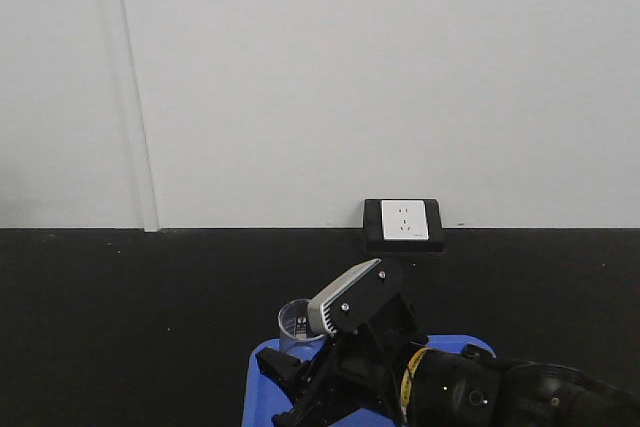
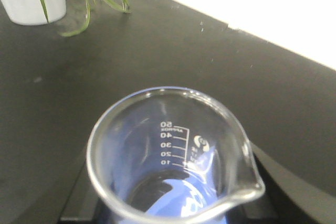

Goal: Move beaker to silver tray on left bench
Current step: 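Close the right gripper on the beaker and lift it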

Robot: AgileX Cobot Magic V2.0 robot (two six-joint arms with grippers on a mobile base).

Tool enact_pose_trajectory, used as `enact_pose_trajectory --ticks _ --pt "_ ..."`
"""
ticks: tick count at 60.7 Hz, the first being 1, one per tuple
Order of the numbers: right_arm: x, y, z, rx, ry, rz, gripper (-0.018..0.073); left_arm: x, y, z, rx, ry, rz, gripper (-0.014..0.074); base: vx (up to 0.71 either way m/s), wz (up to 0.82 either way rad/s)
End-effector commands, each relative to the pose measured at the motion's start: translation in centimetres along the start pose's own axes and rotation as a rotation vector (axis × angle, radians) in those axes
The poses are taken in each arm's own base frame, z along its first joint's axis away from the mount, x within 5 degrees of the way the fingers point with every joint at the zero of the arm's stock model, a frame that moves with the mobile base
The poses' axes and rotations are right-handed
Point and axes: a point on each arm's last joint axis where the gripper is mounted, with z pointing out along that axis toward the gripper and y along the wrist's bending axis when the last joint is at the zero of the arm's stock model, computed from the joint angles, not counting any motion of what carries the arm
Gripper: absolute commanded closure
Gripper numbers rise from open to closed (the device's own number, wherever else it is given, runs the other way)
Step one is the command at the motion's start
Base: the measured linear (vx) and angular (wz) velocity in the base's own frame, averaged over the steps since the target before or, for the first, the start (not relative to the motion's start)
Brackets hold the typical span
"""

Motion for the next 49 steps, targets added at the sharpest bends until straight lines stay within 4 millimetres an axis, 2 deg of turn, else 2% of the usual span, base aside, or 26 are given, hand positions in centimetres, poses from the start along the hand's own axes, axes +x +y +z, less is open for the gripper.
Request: enact_pose_trajectory --ticks 1,14,49 --pt "-3.6 0.5 -2.3 0.016 -0.105 0.008 0.0531 0.0 -0.1 0.2 0.005 -0.062 -0.003 0.0595 0.00 0.00" --pt "-4.9 0.5 -3.9 0.046 -0.127 -0.001 0.0529 -0.1 -0.1 0.1 0.005 -0.063 -0.003 0.0595 0.00 0.00" --pt "-4.8 0.5 -3.8 0.044 -0.125 -0.001 0.0529 -0.1 -0.1 0.1 0.005 -0.063 -0.003 0.0595 0.00 0.00"
